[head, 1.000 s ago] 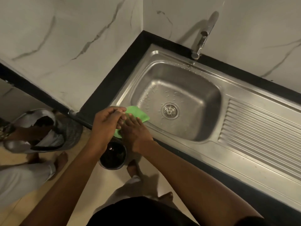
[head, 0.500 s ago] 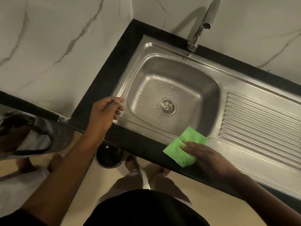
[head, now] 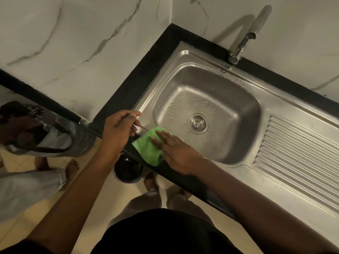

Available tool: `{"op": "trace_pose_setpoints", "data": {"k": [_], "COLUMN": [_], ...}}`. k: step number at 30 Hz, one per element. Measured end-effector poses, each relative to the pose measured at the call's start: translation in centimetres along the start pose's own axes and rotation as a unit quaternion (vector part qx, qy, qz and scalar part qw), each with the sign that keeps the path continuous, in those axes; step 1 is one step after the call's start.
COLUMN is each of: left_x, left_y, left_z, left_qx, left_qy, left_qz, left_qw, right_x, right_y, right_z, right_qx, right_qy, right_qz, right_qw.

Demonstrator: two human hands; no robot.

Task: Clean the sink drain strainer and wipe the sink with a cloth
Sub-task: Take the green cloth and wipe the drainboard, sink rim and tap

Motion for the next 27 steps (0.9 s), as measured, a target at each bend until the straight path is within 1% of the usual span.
{"op": "trace_pose_setpoints", "data": {"k": [4,7,10,14,18,21,27], "left_x": [0.2,0.6,1.7,5.3,8.6,8.6,5.9], "left_y": [-0.7,-1.5,-2.7,-4.2,-5.1,-4.9,-3.4], "left_z": [-1.1,-1.7,-2.4,-4.0,-5.2,-5.3,-4.6], "left_qx": [-0.03,-0.049,-0.056,-0.07,-0.083,-0.082,-0.081], "left_qy": [0.01,0.021,0.012,0.038,0.038,0.024,-0.013], "left_qz": [0.014,0.021,0.022,-0.02,-0.054,-0.057,-0.032], "left_qw": [0.999,0.998,0.998,0.997,0.994,0.995,0.996], "right_x": [3.0,3.5,3.0,1.0,-0.7,-0.2,2.2], "right_y": [6.7,6.7,3.1,-4.6,-9.6,-8.3,-0.2], "right_z": [-0.9,-0.8,-0.1,1.1,2.0,2.2,1.6], "right_qx": [0.018,0.013,0.025,0.043,0.06,0.05,0.018], "right_qy": [-0.036,-0.058,-0.064,-0.108,-0.132,-0.129,-0.127], "right_qz": [0.01,0.001,-0.042,-0.089,-0.096,-0.084,-0.056], "right_qw": [0.999,0.998,0.997,0.989,0.985,0.987,0.99]}}
Point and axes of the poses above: each hand's wrist, its own y-axis towards the middle knuckle, its own z-axis out of the palm, x = y × z, the point moved 6 cm from there along y, towards the middle knuckle, and after that the axes turned 7 degrees about -z, right-handed, at the moved point
